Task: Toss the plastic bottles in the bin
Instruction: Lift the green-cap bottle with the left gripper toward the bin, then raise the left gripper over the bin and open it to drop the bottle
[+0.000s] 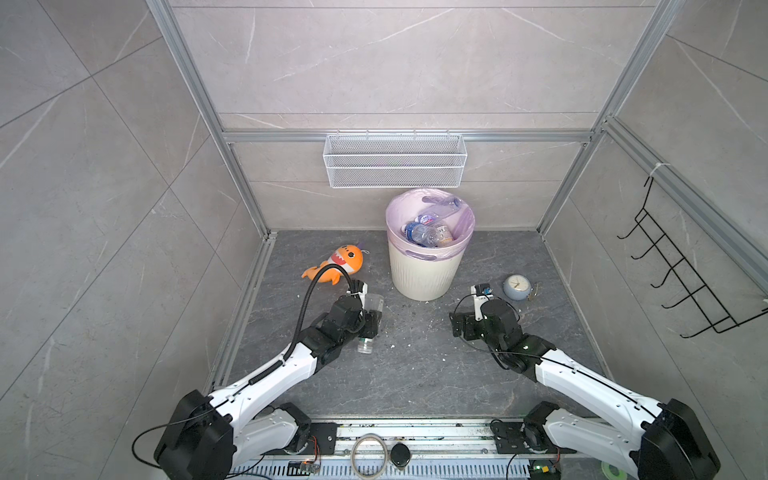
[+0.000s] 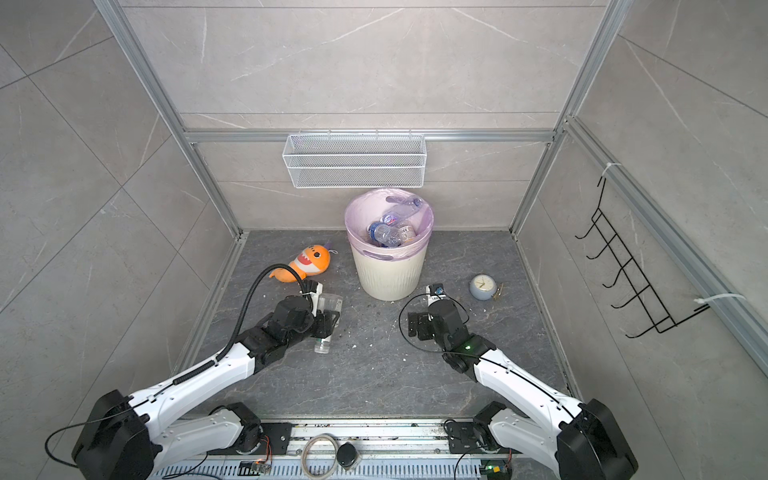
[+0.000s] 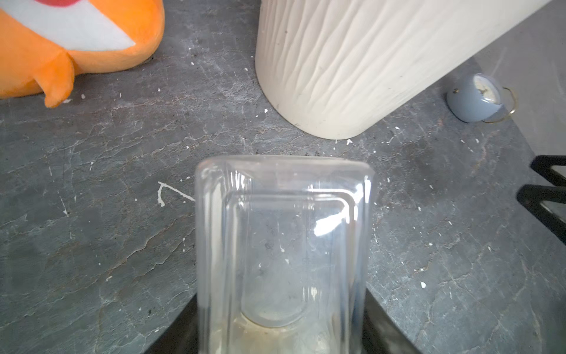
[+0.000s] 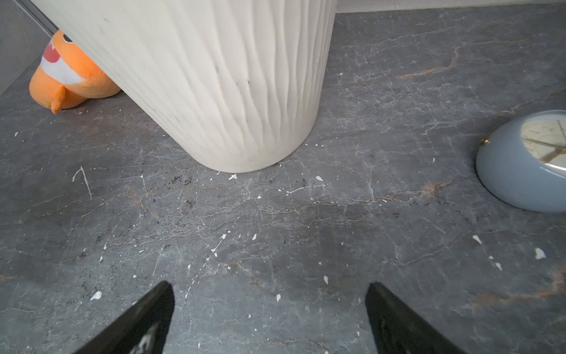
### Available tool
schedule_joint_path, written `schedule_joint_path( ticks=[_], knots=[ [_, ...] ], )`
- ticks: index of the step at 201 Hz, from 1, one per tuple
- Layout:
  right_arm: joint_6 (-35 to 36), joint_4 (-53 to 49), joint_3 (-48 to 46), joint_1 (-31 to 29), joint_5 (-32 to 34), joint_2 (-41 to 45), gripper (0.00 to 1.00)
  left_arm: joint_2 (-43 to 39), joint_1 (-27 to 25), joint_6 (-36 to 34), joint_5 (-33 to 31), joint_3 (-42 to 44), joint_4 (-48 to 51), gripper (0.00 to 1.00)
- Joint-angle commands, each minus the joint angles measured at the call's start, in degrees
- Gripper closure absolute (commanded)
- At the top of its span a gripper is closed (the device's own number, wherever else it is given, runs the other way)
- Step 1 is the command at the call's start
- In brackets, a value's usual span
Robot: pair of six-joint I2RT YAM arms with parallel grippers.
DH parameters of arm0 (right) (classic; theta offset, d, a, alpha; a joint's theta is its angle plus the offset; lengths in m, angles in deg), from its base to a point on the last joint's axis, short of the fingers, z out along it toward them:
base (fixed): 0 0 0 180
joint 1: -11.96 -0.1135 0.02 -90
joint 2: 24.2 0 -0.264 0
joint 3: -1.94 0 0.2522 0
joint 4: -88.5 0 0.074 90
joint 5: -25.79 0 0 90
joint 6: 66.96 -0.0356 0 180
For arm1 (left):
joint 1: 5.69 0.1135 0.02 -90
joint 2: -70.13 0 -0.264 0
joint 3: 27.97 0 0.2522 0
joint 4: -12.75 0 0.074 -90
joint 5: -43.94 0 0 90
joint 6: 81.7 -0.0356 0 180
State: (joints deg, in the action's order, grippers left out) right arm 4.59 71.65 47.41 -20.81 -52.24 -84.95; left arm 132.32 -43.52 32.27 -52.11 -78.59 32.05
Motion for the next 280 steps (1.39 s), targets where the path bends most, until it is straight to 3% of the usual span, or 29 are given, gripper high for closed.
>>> schedule_joint_path(
  ticks=[1,91,161,223,249,261,269,273,280],
  knots=[
    [-0.97,1.07,0.59,-0.36,-0.37,-0.16,0.0,-4.91,-0.91,-2.17,-1.51,0.52,-1.32,0.48],
    [-0.94,1.1,0.55,-0.4,-0.69,0.01,0.0,-18.88,-2.88,-6.11,1.93,-1.22,2.16,0.46],
    [-0.79,0.55,0.73,-0.49,-1.07,0.89,0.0,-14.84,-3.29,-11.63,2.09,-13.15,2.12,0.43],
    [-0.7,-0.16,0.82,-0.46,-1.38,2.3,0.0,5.61,-2.86,-19.3,3.94,-38.97,0.63,0.4],
    [-0.7,-0.33,0.64,-0.43,-0.98,3.09,0.0,20.71,1.24,-17.83,11.54,-56.85,1.61,0.39],
    [-0.79,-0.49,0.66,-0.45,-0.89,3.09,0.0,28.33,4.55,-15.0,15.58,-65.89,2.96,0.3],
    [-0.83,-0.51,0.64,-0.45,-0.87,3.1,0.0,33.6,6.74,-13.12,17.28,-72.37,5.1,0.15],
    [-0.88,-0.51,0.6,-0.43,-0.82,3.08,0.01,36.03,7.79,-12.29,18.46,-75.35,5.97,0.02],
    [-0.88,-0.58,0.55,-0.44,-0.74,3.1,0.0,39.93,9.34,-11.02,20.39,-80.0,7.29,0.0]
  ],
)
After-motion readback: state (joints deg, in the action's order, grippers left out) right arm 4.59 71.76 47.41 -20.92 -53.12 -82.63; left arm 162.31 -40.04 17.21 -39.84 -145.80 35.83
